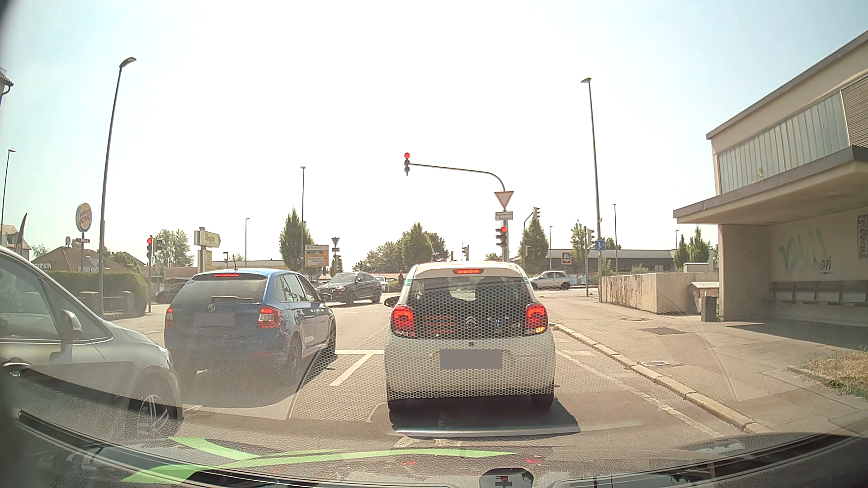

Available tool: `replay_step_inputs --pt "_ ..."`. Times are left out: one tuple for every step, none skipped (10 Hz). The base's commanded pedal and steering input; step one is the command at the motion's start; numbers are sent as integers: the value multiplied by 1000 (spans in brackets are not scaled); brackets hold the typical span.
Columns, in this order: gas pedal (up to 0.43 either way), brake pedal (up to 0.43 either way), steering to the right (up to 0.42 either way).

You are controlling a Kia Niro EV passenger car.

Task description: Follow the waypoints while adhering to traffic rules and regulations

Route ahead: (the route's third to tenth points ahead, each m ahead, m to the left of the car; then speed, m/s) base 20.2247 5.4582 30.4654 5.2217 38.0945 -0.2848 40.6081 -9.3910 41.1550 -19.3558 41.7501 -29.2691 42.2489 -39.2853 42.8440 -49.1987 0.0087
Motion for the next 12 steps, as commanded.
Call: replay_step_inputs --pt "0 250 26" --pt "0 250 26" --pt "0 250 26" --pt "0 250 26" --pt "0 250 26" --pt "0 250 26" --pt "0 250 26" --pt "0 250 26" --pt "0 250 26" --pt "0 250 26" --pt "0 250 26" --pt "0 250 26"
